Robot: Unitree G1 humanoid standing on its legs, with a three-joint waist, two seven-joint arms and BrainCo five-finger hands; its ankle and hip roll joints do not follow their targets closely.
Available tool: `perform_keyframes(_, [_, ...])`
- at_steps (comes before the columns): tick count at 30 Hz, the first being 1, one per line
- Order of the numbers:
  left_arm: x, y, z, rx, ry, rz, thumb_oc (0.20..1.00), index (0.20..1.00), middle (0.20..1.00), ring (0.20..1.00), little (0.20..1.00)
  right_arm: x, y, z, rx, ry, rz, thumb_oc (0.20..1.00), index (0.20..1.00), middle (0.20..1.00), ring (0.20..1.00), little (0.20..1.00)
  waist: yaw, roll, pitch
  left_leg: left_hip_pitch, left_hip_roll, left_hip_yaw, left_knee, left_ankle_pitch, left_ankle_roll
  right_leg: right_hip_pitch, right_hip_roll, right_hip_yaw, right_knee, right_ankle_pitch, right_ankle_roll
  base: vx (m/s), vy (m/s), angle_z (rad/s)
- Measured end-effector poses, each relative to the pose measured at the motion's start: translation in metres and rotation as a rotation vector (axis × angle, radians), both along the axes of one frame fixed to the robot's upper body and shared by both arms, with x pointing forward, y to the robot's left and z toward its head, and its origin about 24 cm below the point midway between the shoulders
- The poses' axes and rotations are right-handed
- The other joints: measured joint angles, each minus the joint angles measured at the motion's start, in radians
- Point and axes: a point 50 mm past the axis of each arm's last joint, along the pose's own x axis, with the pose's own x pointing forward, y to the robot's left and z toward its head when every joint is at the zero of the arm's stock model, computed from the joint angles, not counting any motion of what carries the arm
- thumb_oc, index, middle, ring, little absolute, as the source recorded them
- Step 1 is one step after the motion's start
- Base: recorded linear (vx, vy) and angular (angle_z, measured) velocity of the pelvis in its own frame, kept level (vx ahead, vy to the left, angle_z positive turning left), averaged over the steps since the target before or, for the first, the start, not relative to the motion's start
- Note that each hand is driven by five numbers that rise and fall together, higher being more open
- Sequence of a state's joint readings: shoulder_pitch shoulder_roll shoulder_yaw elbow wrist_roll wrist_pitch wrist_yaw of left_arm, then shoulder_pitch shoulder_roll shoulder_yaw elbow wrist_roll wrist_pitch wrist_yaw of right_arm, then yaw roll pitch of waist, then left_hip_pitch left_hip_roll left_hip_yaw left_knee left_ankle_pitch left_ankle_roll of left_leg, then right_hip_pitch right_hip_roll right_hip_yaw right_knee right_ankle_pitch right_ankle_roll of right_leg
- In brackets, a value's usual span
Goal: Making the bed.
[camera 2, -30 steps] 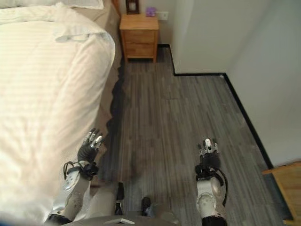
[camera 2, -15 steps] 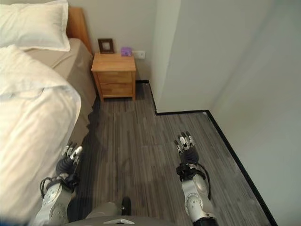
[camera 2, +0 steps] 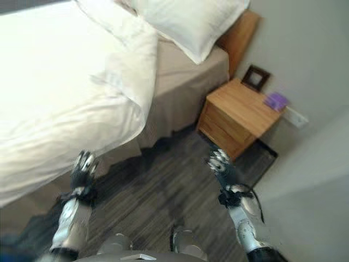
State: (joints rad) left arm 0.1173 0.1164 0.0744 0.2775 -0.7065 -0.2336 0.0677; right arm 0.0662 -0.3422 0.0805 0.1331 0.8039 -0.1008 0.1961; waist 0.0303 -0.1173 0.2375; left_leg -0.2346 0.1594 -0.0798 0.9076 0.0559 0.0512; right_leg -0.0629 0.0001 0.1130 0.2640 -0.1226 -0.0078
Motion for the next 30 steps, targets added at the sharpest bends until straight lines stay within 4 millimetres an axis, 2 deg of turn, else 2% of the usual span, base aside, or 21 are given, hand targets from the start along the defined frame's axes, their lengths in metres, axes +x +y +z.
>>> perform_keyframes(1, [0.000,-0.003,-0.004,-0.023,0.016,-0.002,1.000,1.000,1.000,1.000,1.000,-0.006,0.002,-0.002,0.001,0.009,0.012,1.000,1.000,1.000,1.000,1.000,-0.022,-0.034,-0.001,0.018,0.032,0.198,-0.111,-0.061,-0.045,0.055,-0.017,-0.069,-0.093,0.040,-0.006,0.06,-0.173,1.59])
perform_keyframes(2, [-0.003,-0.005,-0.007,-0.027,0.040,-0.033,1.000,1.000,1.000,1.000,1.000,-0.009,0.002,-0.006,-0.011,0.032,0.027,1.000,1.000,1.000,1.000,1.000,-0.043,-0.058,-0.003,0.065,-0.035,0.240,-0.302,-0.061,-0.040,0.062,-0.023,-0.095,-0.114,0.069,0.033,0.10,-0.289,1.35])
perform_keyframes(3, [-0.005,-0.005,-0.008,-0.028,0.045,-0.039,1.000,1.000,1.000,1.000,1.000,-0.005,0.000,-0.004,-0.036,0.028,0.043,1.000,1.000,1.000,1.000,1.000,-0.035,-0.016,0.005,0.111,-0.052,0.192,-0.449,-0.055,-0.033,0.028,0.022,-0.110,-0.069,0.104,0.133,0.09,-0.241,0.76])
perform_keyframes(4, [-0.009,-0.003,-0.009,-0.023,0.051,-0.037,1.000,1.000,1.000,1.000,1.000,-0.004,-0.001,-0.001,-0.054,0.019,0.058,1.000,1.000,1.000,1.000,1.000,-0.025,0.024,0.009,0.142,-0.030,0.223,-0.551,-0.062,-0.042,0.013,0.053,-0.135,-0.042,0.081,0.181,0.05,-0.152,0.89])
perform_keyframes(5, [-0.007,0.003,-0.007,0.019,0.048,-0.063,1.000,1.000,1.000,1.000,1.000,-0.015,0.000,-0.003,-0.039,0.020,0.052,1.000,1.000,1.000,1.000,1.000,-0.052,-0.022,-0.016,0.147,-0.081,0.345,-0.624,-0.081,-0.071,0.051,0.036,-0.119,-0.106,-0.012,0.029,0.02,-0.061,1.64])
perform_keyframes(6, [-0.001,0.000,-0.008,0.013,0.049,-0.079,1.000,1.000,1.000,1.000,1.000,-0.021,-0.006,-0.008,-0.054,0.041,0.043,1.000,1.000,1.000,1.000,1.000,-0.064,-0.012,-0.018,0.168,-0.111,0.368,-0.702,-0.088,-0.079,0.067,0.048,-0.164,-0.162,0.044,-0.062,0.02,-0.046,1.67])
perform_keyframes(7, [-0.004,0.003,-0.007,0.029,0.057,-0.088,1.000,1.000,1.000,1.000,1.000,-0.021,-0.002,-0.016,-0.060,0.087,0.071,1.000,1.000,1.000,1.000,1.000,-0.044,-0.009,-0.026,0.178,-0.157,0.342,-0.779,-0.087,-0.078,0.072,0.063,-0.140,-0.209,0.077,-0.018,0.07,-0.071,0.63])
perform_keyframes(8, [-0.008,0.004,-0.007,0.032,0.058,-0.086,1.000,1.000,1.000,1.000,1.000,-0.010,0.008,-0.015,-0.093,0.078,0.133,1.000,1.000,1.000,1.000,1.000,-0.009,0.081,-0.011,0.262,-0.167,0.288,-0.970,-0.012,0.010,0.038,0.136,-0.186,-0.182,0.150,0.231,0.08,-0.049,-0.06])
perform_keyframes(9, [-0.009,0.002,-0.008,0.022,0.058,-0.086,1.000,1.000,1.000,1.000,1.000,-0.007,0.009,-0.012,-0.103,0.065,0.141,1.000,1.000,1.000,1.000,1.000,-0.009,0.131,-0.011,0.292,-0.126,0.263,-1.008,-0.005,0.042,0.007,0.162,-0.210,-0.118,0.103,0.223,0.09,-0.021,0.47])
perform_keyframes(10, [-0.005,0.000,-0.007,0.018,0.049,-0.090,1.000,1.000,1.000,1.000,1.000,-0.009,0.014,-0.015,-0.080,0.072,0.138,1.000,1.000,1.000,1.000,1.000,-0.028,0.108,-0.012,0.287,-0.144,0.224,-1.003,-0.021,-0.020,-0.038,0.063,-0.267,0.006,-0.034,0.080,0.05,0.005,0.78])
perform_keyframes(11, [-0.001,0.001,-0.004,0.022,0.036,-0.087,1.000,1.000,1.000,1.000,1.000,-0.011,0.020,-0.018,-0.068,0.085,0.159,1.000,1.000,1.000,1.000,1.000,-0.024,0.067,-0.027,0.291,-0.177,0.232,-1.001,-0.025,-0.039,-0.053,0.001,-0.289,0.033,-0.068,0.011,0.04,0.025,0.89])
perform_keyframes(12, [-0.005,0.000,-0.007,0.023,0.052,-0.098,1.000,1.000,1.000,1.000,1.000,-0.014,0.027,-0.019,-0.053,0.085,0.179,1.000,1.000,1.000,1.000,1.000,-0.029,0.058,-0.039,0.286,-0.171,0.229,-0.985,-0.020,-0.034,-0.029,0.019,-0.278,-0.018,-0.038,-0.015,0.03,0.026,0.08])
perform_keyframes(14, [-0.010,0.007,-0.006,0.054,0.065,-0.101,1.000,1.000,1.000,1.000,1.000,-0.009,0.041,-0.012,-0.027,0.043,0.223,1.000,1.000,1.000,1.000,1.000,-0.014,0.048,-0.053,0.278,-0.167,0.204,-0.971,-0.024,-0.035,0.010,0.055,-0.234,-0.142,0.037,-0.004,0.06,0.055,-0.50])
perform_keyframes(15, [-0.009,0.010,-0.005,0.063,0.063,-0.095,1.000,1.000,1.000,1.000,1.000,-0.007,0.045,-0.009,-0.026,0.030,0.237,1.000,1.000,1.000,1.000,1.000,-0.005,0.039,-0.055,0.277,-0.174,0.199,-0.980,-0.024,-0.035,0.019,0.059,-0.228,-0.185,0.050,0.026,0.05,0.048,-0.71])
perform_keyframes(16, [-0.009,0.012,-0.004,0.059,0.058,-0.080,1.000,1.000,1.000,1.000,1.000,-0.007,0.047,-0.008,-0.040,0.029,0.252,1.000,1.000,1.000,1.000,1.000,0.000,0.044,-0.059,0.284,-0.155,0.201,-1.006,-0.006,-0.023,0.019,0.049,-0.305,-0.200,-0.021,0.067,0.04,0.068,-0.80])
perform_keyframes(17, [-0.008,0.011,-0.002,0.049,0.043,-0.068,1.000,1.000,1.000,1.000,1.000,-0.005,0.044,-0.005,-0.076,0.014,0.261,1.000,1.000,1.000,1.000,1.000,0.001,0.065,-0.060,0.291,-0.110,0.193,-0.995,-0.001,-0.041,-0.004,0.039,-0.363,-0.155,-0.008,0.013,0.01,0.068,-0.93])
perform_keyframes(18, [-0.009,0.015,-0.003,0.057,0.053,-0.062,1.000,1.000,1.000,1.000,1.000,-0.004,0.045,-0.003,-0.092,0.008,0.271,1.000,1.000,1.000,1.000,1.000,0.007,0.055,-0.061,0.289,-0.117,0.185,-0.972,-0.052,-0.093,0.001,0.028,-0.388,-0.158,0.046,-0.047,0.01,0.101,-0.62])
perform_keyframes(23, [-0.005,0.017,-0.009,0.053,0.082,-0.042,1.000,1.000,1.000,1.000,1.000,-0.011,0.045,-0.011,-0.157,0.041,0.316,1.000,1.000,1.000,1.000,1.000,-0.019,0.066,-0.057,0.276,-0.150,0.209,-0.905,-0.086,-0.045,-0.049,0.007,-0.354,-0.044,0.023,0.001,0.11,0.076,-0.28])
perform_keyframes(25, [-0.001,0.020,-0.008,0.075,0.080,-0.016,1.000,1.000,1.000,1.000,1.000,-0.013,0.046,-0.011,-0.163,0.043,0.344,1.000,1.000,1.000,1.000,1.000,-0.056,0.104,-0.037,0.285,-0.146,0.177,-0.895,-0.128,-0.057,-0.211,-0.018,-0.264,0.297,-0.012,0.038,0.47,-0.076,0.34])
perform_keyframes(27, [0.005,0.017,-0.002,0.083,0.054,-0.028,1.000,1.000,1.000,1.000,1.000,-0.017,0.046,-0.011,-0.158,0.046,0.342,1.000,1.000,1.000,1.000,1.000,-0.088,0.113,-0.038,0.261,-0.141,0.148,-0.894,-0.128,-0.055,-0.239,-0.058,-0.202,0.181,-0.046,0.074,0.32,-0.075,0.66])
perform_keyframes(30, [0.010,0.011,0.005,0.092,0.020,-0.060,1.000,1.000,1.000,1.000,1.000,-0.017,0.047,-0.012,-0.149,0.048,0.337,1.000,1.000,1.000,1.000,1.000,-0.085,0.118,-0.039,0.269,-0.121,0.119,-0.915,-0.142,-0.076,-0.223,-0.141,-0.207,-0.102,-0.006,0.127,0.62,-0.186,0.37])
